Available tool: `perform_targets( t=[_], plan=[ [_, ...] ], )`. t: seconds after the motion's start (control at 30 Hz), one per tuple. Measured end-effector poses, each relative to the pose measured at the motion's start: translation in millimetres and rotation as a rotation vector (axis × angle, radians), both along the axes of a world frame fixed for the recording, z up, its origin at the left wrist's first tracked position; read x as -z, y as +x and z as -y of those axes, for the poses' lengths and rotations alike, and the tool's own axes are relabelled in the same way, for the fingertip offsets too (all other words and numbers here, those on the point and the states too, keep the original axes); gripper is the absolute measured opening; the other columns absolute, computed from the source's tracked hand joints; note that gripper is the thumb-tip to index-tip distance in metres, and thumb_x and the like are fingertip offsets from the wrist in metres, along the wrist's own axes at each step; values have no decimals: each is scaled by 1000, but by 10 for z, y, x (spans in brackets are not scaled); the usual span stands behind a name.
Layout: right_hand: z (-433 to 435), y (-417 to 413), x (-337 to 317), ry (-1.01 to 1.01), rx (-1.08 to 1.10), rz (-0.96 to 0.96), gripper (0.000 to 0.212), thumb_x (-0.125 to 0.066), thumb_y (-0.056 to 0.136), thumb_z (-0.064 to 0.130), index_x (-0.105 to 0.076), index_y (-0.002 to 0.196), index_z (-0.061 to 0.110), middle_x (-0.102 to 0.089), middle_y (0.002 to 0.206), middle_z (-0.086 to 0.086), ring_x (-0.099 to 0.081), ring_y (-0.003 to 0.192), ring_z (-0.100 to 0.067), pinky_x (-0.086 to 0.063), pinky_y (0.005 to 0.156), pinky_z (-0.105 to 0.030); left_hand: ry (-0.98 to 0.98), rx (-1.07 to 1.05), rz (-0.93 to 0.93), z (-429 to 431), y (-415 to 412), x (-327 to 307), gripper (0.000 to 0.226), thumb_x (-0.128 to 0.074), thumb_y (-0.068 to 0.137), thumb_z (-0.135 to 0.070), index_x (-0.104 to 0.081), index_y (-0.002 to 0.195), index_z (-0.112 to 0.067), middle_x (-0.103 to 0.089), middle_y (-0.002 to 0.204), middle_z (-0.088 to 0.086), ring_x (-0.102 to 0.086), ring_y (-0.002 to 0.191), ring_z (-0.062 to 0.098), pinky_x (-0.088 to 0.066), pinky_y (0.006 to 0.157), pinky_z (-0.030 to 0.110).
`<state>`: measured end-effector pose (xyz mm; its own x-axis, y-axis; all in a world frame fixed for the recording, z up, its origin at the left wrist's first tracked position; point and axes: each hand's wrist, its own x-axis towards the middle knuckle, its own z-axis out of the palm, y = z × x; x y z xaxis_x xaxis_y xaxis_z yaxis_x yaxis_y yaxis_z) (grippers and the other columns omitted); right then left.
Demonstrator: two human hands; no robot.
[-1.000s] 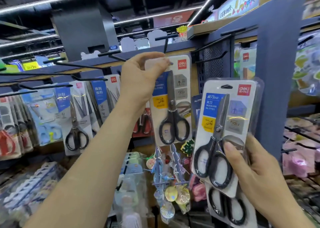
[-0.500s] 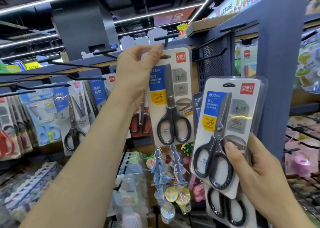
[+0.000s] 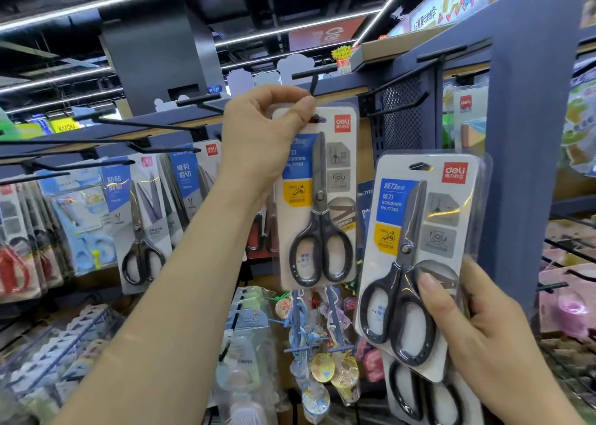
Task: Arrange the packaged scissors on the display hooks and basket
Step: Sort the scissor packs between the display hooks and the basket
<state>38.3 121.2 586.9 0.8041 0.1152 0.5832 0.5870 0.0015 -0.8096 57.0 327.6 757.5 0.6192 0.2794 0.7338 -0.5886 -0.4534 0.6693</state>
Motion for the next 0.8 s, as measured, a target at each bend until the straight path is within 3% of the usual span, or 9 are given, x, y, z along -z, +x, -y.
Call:
perform_targets(
  t=[0.1, 0.23, 0.3, 0.4, 0.47, 0.53, 0.67, 0.8],
  plan=[
    [-8, 1, 4, 15, -11, -13, 23, -55, 85, 35, -63, 103, 46, -66, 93, 41, -59, 91, 23, -39, 70, 5, -25, -45, -32, -60, 134, 56, 8, -71, 88, -20, -66, 90, -25, -71, 102, -2, -72, 89, 11, -61, 76, 33],
    [-23, 30, -9, -3, 11, -10, 19, -53, 85, 36, -58, 101, 46, -66, 89, 42, -57, 87, 25, -39, 68, 4, -57, -147, -36, -48, 341, 180, 16, -70, 87, -31, -59, 97, -37, -63, 106, -5, -67, 100, 19, -58, 83, 48],
    [-43, 57, -14, -13, 10, -10, 17, -53, 85, 37, -58, 99, 44, -65, 89, 42, -57, 86, 25, -39, 68, 4, -106, -67, -80, -72, 385, 325, 31, -65, 91, -23, -49, 115, -35, -62, 104, -5, -68, 99, 20, -58, 84, 48],
    [-68, 101, -8, -4, 10, -9, 16, -52, 84, 38, -58, 98, 44, -64, 89, 44, -56, 86, 26, -39, 68, 3, -116, -26, -71, -142, 321, 737, 59, -66, 89, -5, -36, 131, -32, -64, 102, 8, -70, 85, 13, -60, 72, 37],
    [-93, 128, -9, -6, 4, -4, 18, -52, 84, 39, -58, 100, 44, -64, 90, 43, -57, 87, 25, -39, 69, 3, -92, -131, -37, -190, 337, 951, 55, -70, 88, -11, -39, 127, -36, -66, 92, 7, -68, 79, 17, -59, 72, 47],
    [-130, 168, -8, 5, -18, -10, 20, -51, 84, 40, -60, 102, 42, -66, 92, 40, -59, 88, 23, -40, 70, 2, -80, -243, 5, -241, 456, 993, 46, -69, 89, -17, -44, 120, -40, -68, 85, -1, -68, 78, 14, -58, 75, 48],
    [-216, 287, -3, 20, -86, -53, 24, -51, 86, 45, -64, 105, 38, -70, 99, 33, -62, 95, 15, -46, 79, -13, 100, -417, -33, -336, 750, 890, 32, -64, 93, -22, -59, 121, -35, -69, 88, -5, -65, 81, 15, -53, 79, 37],
    [-345, 422, 34, 115, -202, -118, 28, -54, 85, 37, -67, 108, 27, -73, 103, 21, -65, 98, 7, -46, 76, -5, 371, -595, -99, -455, 1005, 808, 39, -60, 96, -20, -58, 135, -28, -71, 96, 5, -65, 88, 23, -49, 80, 34]
  ],
)
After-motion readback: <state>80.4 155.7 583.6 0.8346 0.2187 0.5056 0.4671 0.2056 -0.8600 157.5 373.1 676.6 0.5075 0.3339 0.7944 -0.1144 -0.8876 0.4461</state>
